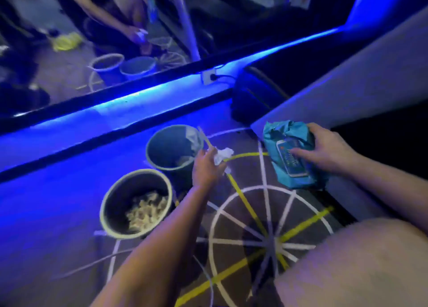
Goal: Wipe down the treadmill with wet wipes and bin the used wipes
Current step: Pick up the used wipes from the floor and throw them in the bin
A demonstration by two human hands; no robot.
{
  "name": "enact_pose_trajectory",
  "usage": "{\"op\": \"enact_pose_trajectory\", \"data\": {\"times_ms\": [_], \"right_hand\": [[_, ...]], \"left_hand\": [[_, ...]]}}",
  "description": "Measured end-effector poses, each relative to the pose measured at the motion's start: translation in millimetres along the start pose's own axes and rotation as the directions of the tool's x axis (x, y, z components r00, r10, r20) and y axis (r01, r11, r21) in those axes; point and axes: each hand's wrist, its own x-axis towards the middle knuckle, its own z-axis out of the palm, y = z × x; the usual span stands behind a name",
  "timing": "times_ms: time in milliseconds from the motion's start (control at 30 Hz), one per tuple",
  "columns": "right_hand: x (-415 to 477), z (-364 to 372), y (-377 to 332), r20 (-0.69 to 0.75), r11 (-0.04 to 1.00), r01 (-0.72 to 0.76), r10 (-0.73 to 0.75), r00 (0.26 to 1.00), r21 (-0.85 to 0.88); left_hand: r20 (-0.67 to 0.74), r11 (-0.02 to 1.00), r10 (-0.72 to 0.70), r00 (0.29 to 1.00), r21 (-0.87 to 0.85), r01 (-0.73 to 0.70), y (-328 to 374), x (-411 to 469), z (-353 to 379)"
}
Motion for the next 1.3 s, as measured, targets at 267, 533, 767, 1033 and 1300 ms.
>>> {"op": "enact_pose_trajectory", "data": {"times_ms": [267,533,767,1033,1300], "right_hand": [[41,47,-146,0.048,0.965,0.256,-0.259,0.965,0.060],[30,19,-110,-0.035,0.976,0.078,-0.072,0.997,0.203],[-57,-83,32,-0.213,0.706,-0.221,0.470,0.856,0.672],[-269,-123,192,-0.249,0.304,-0.127,0.911,0.330,0.944],[-398,-94,303,-0.109,0.116,0.120,0.992,-0.064,0.986]], "left_hand": [[-0.365,0.889,-0.194,0.911,0.327,0.320,-94,-46,-123],[-0.171,0.858,-0.217,0.961,0.436,0.272,-62,-46,-82],[-0.045,0.932,0.277,0.960,-0.232,-0.280,183,-21,-10],[0.516,0.756,0.653,0.554,-0.406,-0.513,413,-165,112],[0.790,0.768,0.562,0.246,-0.387,-0.511,472,-320,254]]}}
